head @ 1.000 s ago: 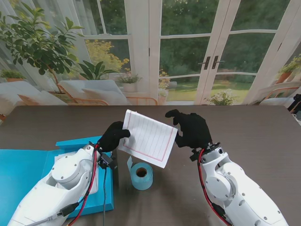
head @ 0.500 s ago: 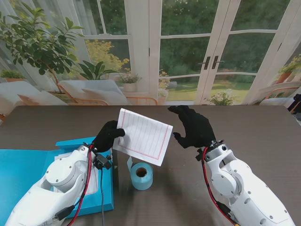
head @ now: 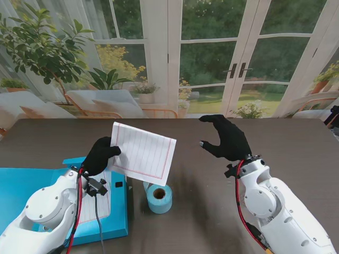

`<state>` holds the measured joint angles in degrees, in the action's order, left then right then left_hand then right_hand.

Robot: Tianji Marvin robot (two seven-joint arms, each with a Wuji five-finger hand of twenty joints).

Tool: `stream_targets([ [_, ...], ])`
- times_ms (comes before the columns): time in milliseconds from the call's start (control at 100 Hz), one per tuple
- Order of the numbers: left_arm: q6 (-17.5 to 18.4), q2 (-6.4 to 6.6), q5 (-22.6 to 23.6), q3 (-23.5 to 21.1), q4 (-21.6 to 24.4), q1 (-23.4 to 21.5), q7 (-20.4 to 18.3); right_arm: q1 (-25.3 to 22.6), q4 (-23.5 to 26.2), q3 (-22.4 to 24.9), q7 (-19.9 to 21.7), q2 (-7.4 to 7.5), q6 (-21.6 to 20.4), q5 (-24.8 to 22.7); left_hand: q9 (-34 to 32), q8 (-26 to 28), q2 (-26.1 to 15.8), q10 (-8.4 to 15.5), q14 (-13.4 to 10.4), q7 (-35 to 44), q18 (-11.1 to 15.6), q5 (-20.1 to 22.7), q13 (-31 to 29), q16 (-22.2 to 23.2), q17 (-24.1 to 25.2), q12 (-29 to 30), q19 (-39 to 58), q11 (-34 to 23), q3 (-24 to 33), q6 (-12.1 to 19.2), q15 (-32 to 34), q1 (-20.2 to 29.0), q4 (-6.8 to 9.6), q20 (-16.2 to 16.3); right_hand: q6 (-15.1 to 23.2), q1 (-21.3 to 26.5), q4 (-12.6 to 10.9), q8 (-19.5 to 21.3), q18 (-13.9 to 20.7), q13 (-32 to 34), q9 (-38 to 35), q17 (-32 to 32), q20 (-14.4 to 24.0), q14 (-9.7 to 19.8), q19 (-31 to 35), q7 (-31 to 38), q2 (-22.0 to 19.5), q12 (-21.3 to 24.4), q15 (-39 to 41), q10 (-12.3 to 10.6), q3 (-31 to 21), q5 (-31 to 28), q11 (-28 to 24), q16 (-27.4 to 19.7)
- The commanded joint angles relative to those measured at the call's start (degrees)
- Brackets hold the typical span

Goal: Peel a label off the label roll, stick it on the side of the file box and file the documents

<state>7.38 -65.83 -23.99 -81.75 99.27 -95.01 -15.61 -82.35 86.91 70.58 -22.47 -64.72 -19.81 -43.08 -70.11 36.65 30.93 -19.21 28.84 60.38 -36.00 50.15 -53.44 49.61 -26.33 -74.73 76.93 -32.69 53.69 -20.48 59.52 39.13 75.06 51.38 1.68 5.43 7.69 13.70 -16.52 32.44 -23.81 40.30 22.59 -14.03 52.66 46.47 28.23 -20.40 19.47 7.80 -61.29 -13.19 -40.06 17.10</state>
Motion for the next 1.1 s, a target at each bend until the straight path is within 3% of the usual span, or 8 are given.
stream_targets([
  [0,-0.10,0.46,0.37,-0.94,0.91,-1.88,-0.33,-0.78,0.50,0.08,1.43,-0.65,0.06,-1.16,-1.97,0.83,1.17,2.46,2.09,1.81,0.47,-1.15,0.20,0.90,0.10,-1.18,3.02,-0.67,1.15,-1.61,1.61,1.33,1.98,0.89,1.16,-1.85,-0.14,0.52,-0.97,1.20,-1.44,-27.21,-0.08,0.42,-1.93,-0.72,-2.10,0.69,-1.11,-0.67,2.17,-1.33,1.14,-0.62],
  [560,5.09,-0.13,3.91,-13.37,10.27,-17.99,6.22,-2.86,1.24,1.01,2.57,-0.99,0.27,1.95,-1.62,0.89,0.92,2.70,1.75,2.10,0.89,-1.53,0.53,1.11,0.45,-1.72,2.95,-0.80,1.05,-1.45,1.80,1.13,1.70,0.87,0.54,-0.36,-0.61,0.99,-1.30,3.28,-4.73,-26.51,0.55,-0.28,-2.47,-1.29,-2.07,0.51,-1.43,-1.00,1.36,-3.16,2.27,-0.11],
  [1090,7.58,-1.15,6.76,-18.30,13.71,-28.01,11.05,-4.17,2.67,1.30,4.88,-0.67,-0.88,2.75,-1.12,0.70,0.66,2.72,1.66,2.37,1.59,-1.81,1.08,1.30,1.24,-2.10,2.72,-1.04,1.05,-1.31,1.84,0.91,1.51,0.96,0.48,0.17,-0.78,1.25,-1.08,4.09,-5.16,-26.33,1.07,0.10,-2.84,-1.62,-1.70,0.08,-1.41,-1.35,0.27,-3.55,2.54,0.26],
])
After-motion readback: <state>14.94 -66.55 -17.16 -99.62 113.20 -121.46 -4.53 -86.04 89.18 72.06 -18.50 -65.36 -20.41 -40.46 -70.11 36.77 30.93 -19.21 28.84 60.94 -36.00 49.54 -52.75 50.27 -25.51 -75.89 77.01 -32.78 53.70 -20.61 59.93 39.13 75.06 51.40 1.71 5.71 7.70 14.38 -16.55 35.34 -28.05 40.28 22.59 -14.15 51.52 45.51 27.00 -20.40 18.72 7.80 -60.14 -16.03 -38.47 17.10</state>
